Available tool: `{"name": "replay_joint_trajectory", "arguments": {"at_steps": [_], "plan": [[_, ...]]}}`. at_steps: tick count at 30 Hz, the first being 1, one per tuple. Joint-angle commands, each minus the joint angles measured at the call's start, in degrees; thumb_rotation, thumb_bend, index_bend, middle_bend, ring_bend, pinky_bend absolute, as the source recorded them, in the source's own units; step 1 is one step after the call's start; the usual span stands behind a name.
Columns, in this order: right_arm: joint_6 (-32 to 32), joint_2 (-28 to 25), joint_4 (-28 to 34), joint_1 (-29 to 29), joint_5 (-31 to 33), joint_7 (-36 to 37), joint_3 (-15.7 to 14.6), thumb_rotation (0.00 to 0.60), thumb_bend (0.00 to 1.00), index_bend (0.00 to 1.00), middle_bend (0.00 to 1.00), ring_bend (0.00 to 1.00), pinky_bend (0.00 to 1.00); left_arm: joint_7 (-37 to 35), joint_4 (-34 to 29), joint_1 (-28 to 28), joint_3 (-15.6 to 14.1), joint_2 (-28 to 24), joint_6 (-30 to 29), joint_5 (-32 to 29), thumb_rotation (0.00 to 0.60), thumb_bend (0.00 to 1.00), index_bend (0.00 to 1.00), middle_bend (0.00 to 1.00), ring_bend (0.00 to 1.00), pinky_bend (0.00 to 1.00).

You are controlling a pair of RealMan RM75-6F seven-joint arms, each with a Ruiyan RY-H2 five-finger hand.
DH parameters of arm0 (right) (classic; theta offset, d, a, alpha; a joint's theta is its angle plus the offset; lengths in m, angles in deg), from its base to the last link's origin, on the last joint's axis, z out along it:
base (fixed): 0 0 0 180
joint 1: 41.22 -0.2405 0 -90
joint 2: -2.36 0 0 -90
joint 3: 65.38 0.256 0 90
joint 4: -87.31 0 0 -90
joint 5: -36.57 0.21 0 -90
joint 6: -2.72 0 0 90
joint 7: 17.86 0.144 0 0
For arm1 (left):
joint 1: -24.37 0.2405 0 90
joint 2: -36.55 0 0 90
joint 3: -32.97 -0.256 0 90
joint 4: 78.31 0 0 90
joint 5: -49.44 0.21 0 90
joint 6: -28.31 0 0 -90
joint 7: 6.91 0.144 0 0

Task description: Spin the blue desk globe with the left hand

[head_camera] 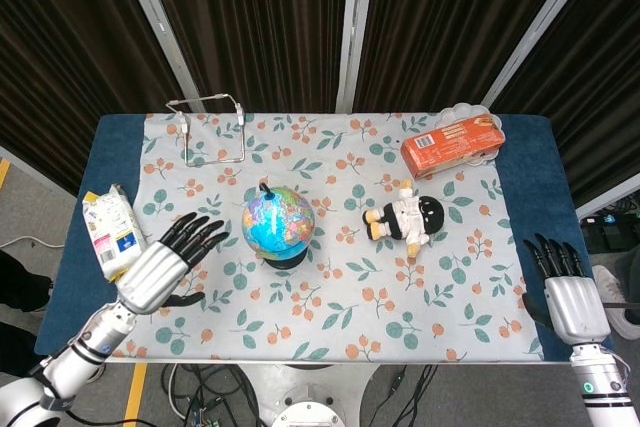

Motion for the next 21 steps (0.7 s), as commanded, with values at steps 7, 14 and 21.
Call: {"name": "replay_joint_trajectory", "arguments": {"at_steps": [7,14,21], "plan": [[0.0,0.0,-0.4,0.0,0.2,0.6,0.0,0.6,0.26,0.0,0.0,0.0,0.0,0.3,-0.5,-4.0,0.8,2.2,2.9,0.8,0.6,0.09,0.07,0.03,0.0,0.0],[-0.3,0.2,-1.0,0.0,0.4,1.2,-0.1,0.6,0.26,0.0,0.0,0.0,0.0,0.4,-0.5,-5.7,0.7,3.2,4.4,0.0,0.6,0.09,0.07,0.03,0.0,0.0],[-0.2,0.2,-1.0,0.0,0.4,1.4,-0.1,0.6,0.26,0.0,0.0,0.0,0.0,0.0,-0.4,-6.5,0.2,3.6,4.7,-0.8,0.6,0.09,0.07,0.03,0.0,0.0]]}}
